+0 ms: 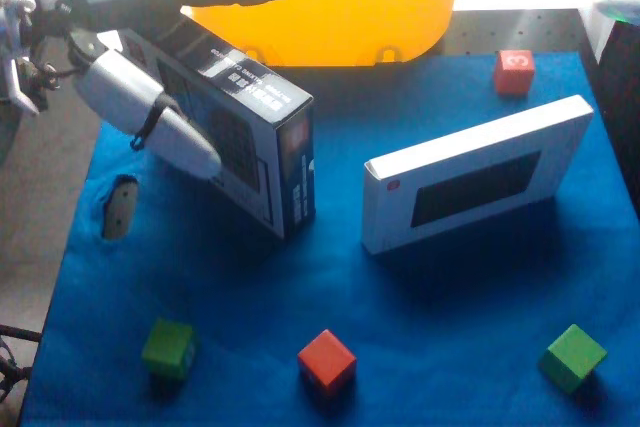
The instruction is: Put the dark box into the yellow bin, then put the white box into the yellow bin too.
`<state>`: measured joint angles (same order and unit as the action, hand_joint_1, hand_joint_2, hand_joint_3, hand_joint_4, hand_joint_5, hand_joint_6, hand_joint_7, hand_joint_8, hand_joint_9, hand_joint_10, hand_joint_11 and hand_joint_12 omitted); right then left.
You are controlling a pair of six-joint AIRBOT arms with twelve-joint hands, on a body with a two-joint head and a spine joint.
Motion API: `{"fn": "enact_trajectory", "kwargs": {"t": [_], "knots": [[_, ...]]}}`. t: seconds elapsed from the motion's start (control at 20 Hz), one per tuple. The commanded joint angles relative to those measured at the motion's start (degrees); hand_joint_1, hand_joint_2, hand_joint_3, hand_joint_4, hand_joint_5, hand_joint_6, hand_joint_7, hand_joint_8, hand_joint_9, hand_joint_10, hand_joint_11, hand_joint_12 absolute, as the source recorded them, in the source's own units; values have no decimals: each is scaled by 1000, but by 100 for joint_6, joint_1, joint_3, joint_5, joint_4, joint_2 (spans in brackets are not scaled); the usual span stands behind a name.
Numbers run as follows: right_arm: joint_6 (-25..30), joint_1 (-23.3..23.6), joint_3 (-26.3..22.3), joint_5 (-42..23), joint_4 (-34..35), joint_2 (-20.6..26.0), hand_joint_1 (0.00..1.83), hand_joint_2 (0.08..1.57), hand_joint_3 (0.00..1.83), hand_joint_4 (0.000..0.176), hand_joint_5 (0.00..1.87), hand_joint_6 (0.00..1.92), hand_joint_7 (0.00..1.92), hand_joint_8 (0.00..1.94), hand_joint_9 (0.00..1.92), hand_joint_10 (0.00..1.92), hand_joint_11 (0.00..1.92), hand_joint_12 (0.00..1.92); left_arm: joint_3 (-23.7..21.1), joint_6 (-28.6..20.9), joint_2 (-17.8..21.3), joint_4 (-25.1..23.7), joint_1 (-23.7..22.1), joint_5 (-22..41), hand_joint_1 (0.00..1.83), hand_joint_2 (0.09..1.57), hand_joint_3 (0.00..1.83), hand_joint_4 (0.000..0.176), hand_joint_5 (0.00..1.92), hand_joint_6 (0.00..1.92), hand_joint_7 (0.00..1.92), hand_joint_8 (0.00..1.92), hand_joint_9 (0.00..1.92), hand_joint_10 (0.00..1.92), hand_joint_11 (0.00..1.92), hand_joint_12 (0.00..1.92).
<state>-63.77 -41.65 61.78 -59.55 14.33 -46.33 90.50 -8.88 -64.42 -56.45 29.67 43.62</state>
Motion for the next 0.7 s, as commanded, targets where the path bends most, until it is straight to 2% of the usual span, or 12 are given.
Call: {"fn": "enact_trajectory", "kwargs": {"t": [0.0,0.05,0.1,0.15,0.2,0.25,0.3,0.35,0.4,0.5,0.6,0.65], "knots": [[35,105,28,-670,-9,-3,719,834,6,176,112,1,117,5,62,9,56,22,51,-112,-48,149,-45,179,821,636,2,174,7,1,163,6,218,14,179,88],[40,105,28,-670,-10,-3,730,835,5,176,133,8,120,5,61,6,49,19,102,-144,-74,75,-45,102,859,639,2,175,25,6,179,6,271,24,255,125],[43,105,28,-670,-11,-3,729,844,8,176,128,5,119,4,57,4,48,19,132,-161,-84,43,-44,50,889,675,4,167,36,3,192,3,307,14,290,140],[47,105,28,-670,-11,-3,739,855,10,176,135,6,124,5,64,6,52,20,158,-162,-94,30,-44,14,927,804,13,68,125,9,296,10,444,22,457,210],[57,105,28,-670,-11,-3,745,865,12,176,132,4,125,4,59,4,47,18,206,-162,-125,24,-44,-27,991,907,12,28,230,12,391,10,553,21,597,269],[66,105,27,-670,-11,-3,753,875,13,176,140,6,125,3,56,2,31,11,246,-162,-156,23,-44,-40,1220,959,4,0,716,64,803,39,913,72,886,424],[72,105,27,-670,-11,-3,756,884,16,176,141,6,126,3,56,2,28,10,276,-162,-183,0,-44,-88,1366,1007,0,0,969,611,1151,416,1183,579,1006,637],[75,105,27,-670,-11,-4,753,894,16,176,145,6,127,3,58,2,32,11,291,-162,-207,-51,-44,-132,1396,1025,4,0,988,771,1185,569,1176,755,1042,750],[77,105,26,-670,-11,-5,755,896,15,176,155,9,127,3,58,2,33,12,305,-162,-231,-67,-41,-158,1403,1023,0,0,1027,846,1243,440,1198,738,1060,783],[88,105,26,-670,-11,-6,734,910,15,176,153,5,127,2,59,2,56,21,331,-162,-282,-67,-7,-156,1400,1027,1,0,1019,867,1211,474,1193,774,1060,771],[94,105,26,-670,-11,-6,698,918,12,167,143,0,123,0,54,0,37,13,331,-163,-301,-69,-3,-144,1399,1022,3,0,1033,919,1231,396,1212,708,1100,725],[97,105,25,-670,-11,-7,701,910,6,169,157,6,138,6,71,7,56,21,331,-163,-313,-69,-3,-143,1397,1034,0,0,1030,959,1202,445,1176,727,1056,686]]}}
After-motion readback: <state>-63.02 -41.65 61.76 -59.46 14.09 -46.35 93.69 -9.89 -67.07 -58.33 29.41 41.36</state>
